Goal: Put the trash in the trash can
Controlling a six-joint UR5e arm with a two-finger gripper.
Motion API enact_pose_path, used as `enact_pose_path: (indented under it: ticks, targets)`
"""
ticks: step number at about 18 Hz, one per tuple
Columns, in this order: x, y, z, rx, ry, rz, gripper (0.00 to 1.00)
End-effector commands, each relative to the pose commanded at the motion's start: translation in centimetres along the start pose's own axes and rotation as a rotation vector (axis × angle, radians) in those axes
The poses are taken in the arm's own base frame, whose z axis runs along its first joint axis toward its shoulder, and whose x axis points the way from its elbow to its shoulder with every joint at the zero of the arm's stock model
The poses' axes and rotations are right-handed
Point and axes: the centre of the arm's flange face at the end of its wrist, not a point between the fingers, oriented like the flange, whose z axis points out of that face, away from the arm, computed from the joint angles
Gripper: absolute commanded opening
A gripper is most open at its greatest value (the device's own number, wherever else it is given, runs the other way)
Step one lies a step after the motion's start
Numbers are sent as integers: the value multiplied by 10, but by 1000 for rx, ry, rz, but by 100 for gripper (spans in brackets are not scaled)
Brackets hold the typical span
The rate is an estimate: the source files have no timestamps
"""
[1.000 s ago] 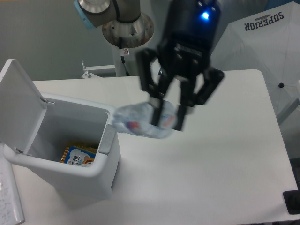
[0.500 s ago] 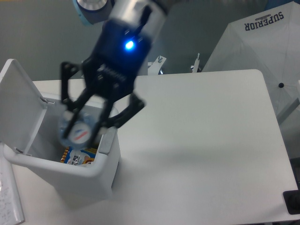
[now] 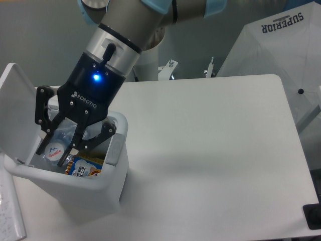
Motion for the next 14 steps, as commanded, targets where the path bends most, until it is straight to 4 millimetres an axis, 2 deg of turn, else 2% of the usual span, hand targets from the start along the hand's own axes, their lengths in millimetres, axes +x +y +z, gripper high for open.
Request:
enact_pose_path:
  ticks: [1, 3, 4, 7, 9, 13, 14]
  targets:
    - [0, 2, 1, -3, 1, 9, 57]
    - [1, 5, 0, -6, 2, 24, 91]
    - [2, 7, 0, -8, 3, 30, 100]
    - [-3, 15, -1, -17, -2, 43, 100]
    - [-6, 15, -9, -12, -16, 40, 100]
    - [-38, 13, -53, 25, -93, 13, 100]
    - [-49, 12, -70, 38, -124, 3, 100]
